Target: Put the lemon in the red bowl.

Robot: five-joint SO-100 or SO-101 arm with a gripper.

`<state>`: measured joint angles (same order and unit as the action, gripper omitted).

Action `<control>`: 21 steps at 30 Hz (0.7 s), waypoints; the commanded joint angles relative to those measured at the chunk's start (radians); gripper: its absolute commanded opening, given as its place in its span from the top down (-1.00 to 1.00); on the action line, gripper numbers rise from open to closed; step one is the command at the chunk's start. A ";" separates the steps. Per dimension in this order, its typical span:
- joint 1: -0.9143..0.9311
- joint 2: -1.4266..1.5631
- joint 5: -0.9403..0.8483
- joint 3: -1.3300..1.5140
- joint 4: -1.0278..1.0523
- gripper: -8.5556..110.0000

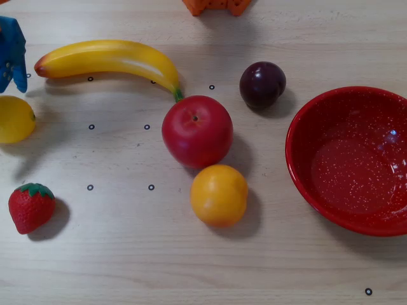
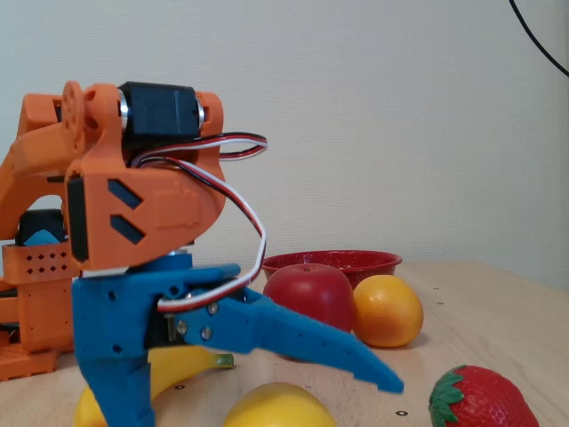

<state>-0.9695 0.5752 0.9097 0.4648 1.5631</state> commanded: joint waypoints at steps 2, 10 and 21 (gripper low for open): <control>0.043 0.057 -0.020 -0.104 -0.031 -0.27; 0.061 0.032 -0.034 -0.103 -0.041 -0.26; 0.087 -0.008 -0.055 -0.114 -0.077 -0.26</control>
<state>-0.9097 0.5154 0.8728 0.4249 1.5156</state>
